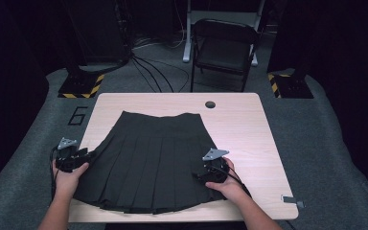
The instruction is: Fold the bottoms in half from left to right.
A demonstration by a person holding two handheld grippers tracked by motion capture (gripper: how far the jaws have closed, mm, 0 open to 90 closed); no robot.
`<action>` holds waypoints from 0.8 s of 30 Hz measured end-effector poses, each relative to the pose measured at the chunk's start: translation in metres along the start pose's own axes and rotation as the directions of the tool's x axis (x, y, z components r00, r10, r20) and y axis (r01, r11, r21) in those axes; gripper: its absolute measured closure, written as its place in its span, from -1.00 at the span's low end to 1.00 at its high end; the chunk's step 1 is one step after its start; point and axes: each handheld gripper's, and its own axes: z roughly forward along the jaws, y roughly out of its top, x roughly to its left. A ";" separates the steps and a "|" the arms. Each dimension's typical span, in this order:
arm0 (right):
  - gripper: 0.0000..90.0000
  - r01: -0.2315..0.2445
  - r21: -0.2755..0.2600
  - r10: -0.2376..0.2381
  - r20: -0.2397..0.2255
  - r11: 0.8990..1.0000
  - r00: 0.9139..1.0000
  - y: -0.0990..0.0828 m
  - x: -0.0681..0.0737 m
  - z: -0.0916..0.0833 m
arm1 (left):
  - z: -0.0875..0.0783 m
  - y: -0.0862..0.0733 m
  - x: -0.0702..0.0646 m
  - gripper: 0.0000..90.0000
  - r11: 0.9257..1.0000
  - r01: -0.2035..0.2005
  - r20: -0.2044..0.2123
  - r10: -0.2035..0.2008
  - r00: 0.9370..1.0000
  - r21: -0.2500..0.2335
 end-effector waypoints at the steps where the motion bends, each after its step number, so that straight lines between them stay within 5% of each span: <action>1: -0.60 0.000 0.000 0.000 0.000 1.000 1.000 0.000 0.000 0.000 | 0.001 -0.001 0.002 0.21 1.000 -0.005 -0.010 0.005 1.000 -0.002; 8: -0.60 -0.001 0.000 0.001 0.000 1.000 1.000 0.000 0.000 0.000 | 0.010 -0.008 0.010 0.13 1.000 0.021 -0.023 -0.020 1.000 0.019; 24: -0.60 -0.001 0.000 0.001 0.000 1.000 1.000 0.000 0.000 0.000 | 0.028 -0.015 0.007 -0.10 0.996 -0.015 -0.025 0.018 1.000 0.082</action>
